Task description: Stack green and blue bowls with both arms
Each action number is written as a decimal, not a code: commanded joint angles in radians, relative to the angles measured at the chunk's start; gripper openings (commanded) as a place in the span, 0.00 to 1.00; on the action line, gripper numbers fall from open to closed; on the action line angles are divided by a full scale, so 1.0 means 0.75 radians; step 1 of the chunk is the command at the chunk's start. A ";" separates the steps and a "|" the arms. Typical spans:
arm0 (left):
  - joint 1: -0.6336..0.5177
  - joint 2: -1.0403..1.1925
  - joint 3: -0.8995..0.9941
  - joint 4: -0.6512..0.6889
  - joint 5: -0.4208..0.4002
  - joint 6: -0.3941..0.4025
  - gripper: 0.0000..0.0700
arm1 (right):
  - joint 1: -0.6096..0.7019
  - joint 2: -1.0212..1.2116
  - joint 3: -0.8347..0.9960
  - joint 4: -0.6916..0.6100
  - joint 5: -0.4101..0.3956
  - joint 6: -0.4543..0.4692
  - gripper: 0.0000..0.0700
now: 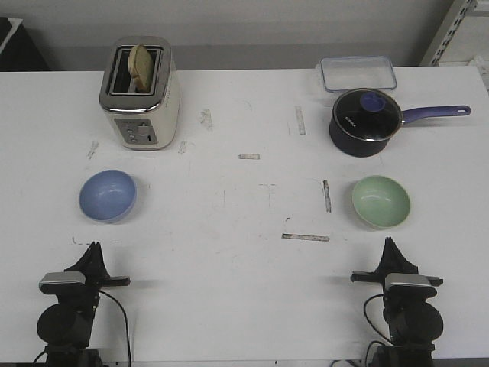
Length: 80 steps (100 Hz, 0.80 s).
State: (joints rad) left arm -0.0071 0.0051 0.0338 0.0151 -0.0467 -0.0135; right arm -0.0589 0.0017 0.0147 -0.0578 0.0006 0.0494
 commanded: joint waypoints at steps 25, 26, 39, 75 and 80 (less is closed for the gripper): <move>0.001 -0.002 -0.027 0.020 0.003 0.002 0.00 | 0.001 -0.001 -0.003 0.017 0.000 0.012 0.00; 0.001 -0.002 -0.027 0.020 0.003 0.002 0.00 | 0.001 -0.001 -0.003 0.017 0.000 0.012 0.00; 0.001 -0.002 -0.027 0.025 0.003 0.002 0.00 | 0.001 -0.001 -0.003 0.017 0.000 0.012 0.00; 0.001 -0.002 -0.027 0.052 0.003 0.002 0.00 | 0.001 -0.001 -0.003 0.040 -0.001 0.014 0.00; 0.001 -0.002 -0.027 0.051 0.003 0.002 0.00 | 0.001 -0.001 -0.003 0.048 -0.001 0.014 0.00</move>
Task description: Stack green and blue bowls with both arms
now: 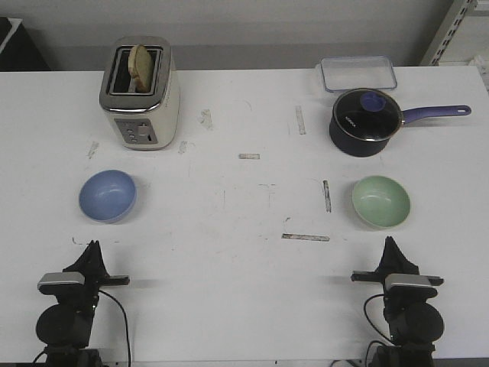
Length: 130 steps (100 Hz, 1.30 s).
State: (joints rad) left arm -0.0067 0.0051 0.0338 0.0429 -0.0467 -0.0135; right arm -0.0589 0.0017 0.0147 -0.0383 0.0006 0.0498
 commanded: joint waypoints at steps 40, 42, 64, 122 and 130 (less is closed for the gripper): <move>0.000 -0.002 -0.027 0.015 0.003 0.002 0.00 | -0.002 0.021 0.117 0.310 0.005 0.008 0.00; 0.000 -0.002 -0.027 0.015 0.003 0.002 0.00 | -0.002 0.037 0.145 0.304 0.004 -0.002 0.00; 0.000 -0.002 -0.027 0.015 0.003 0.002 0.00 | -0.002 0.417 0.590 0.223 -0.002 -0.039 0.00; 0.000 -0.002 -0.027 0.015 0.003 0.002 0.00 | -0.145 1.483 1.606 -0.742 -0.091 -0.066 0.87; 0.000 -0.002 -0.027 0.015 0.003 0.002 0.00 | -0.219 1.557 1.606 -0.806 -0.172 -0.104 0.87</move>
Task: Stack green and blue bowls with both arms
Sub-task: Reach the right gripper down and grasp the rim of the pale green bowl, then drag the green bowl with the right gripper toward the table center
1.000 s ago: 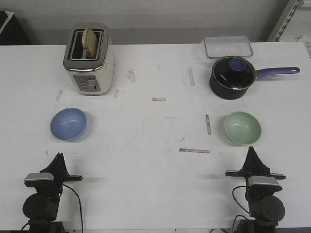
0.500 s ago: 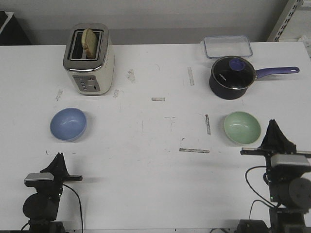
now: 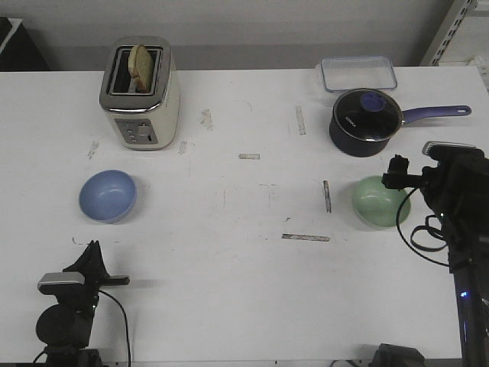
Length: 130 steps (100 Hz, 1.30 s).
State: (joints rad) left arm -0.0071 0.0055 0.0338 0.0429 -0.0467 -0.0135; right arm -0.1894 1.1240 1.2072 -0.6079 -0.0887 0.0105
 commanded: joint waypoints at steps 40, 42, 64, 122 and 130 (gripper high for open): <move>0.001 -0.002 -0.027 0.014 0.003 0.002 0.00 | -0.204 0.483 0.015 -0.203 -0.121 -0.212 0.76; 0.001 -0.002 -0.027 0.014 0.003 0.002 0.00 | -0.204 0.501 0.015 -0.203 -0.121 -0.213 0.73; 0.001 -0.002 -0.027 0.014 0.003 0.002 0.00 | -0.200 0.663 0.013 -0.169 -0.122 -0.215 0.58; 0.001 -0.002 -0.027 0.014 0.003 0.002 0.00 | -0.130 0.605 0.016 -0.146 -0.161 -0.208 0.00; 0.001 -0.002 -0.027 0.014 0.003 0.002 0.00 | -0.079 0.544 0.016 -0.131 -0.215 -0.171 0.00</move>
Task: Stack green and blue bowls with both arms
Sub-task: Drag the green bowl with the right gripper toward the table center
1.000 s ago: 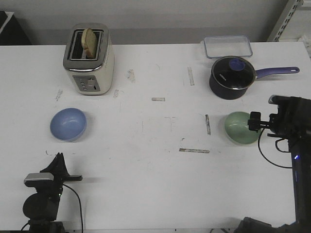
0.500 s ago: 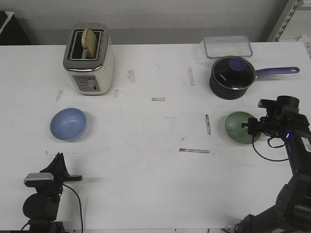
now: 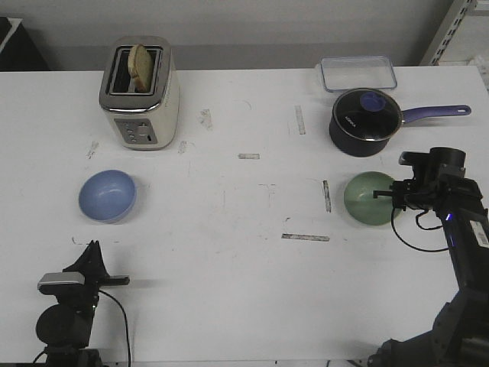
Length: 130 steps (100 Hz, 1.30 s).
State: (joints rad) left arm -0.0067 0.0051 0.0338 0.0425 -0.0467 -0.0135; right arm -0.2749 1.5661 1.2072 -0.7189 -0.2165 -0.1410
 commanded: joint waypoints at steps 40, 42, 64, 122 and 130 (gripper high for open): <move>0.000 -0.002 -0.027 0.015 0.003 0.002 0.00 | 0.681 -0.192 0.016 0.041 -0.243 0.227 0.00; 0.000 -0.002 -0.027 0.015 0.003 0.002 0.00 | 0.718 -0.191 0.016 0.045 -0.242 0.233 0.00; -0.001 -0.002 -0.027 0.013 0.003 -0.008 0.00 | 1.070 -0.109 0.015 0.133 -0.169 0.276 0.00; 0.000 -0.002 -0.027 0.011 0.003 -0.007 0.00 | 1.230 0.156 0.013 0.128 -0.050 0.256 0.09; 0.000 -0.002 -0.027 0.011 0.003 -0.007 0.00 | 1.230 0.156 0.013 0.128 -0.054 0.257 0.36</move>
State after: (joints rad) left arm -0.0071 0.0051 0.0338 0.0406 -0.0467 -0.0143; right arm 0.6395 1.6600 1.2053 -0.6304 -0.2565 0.0498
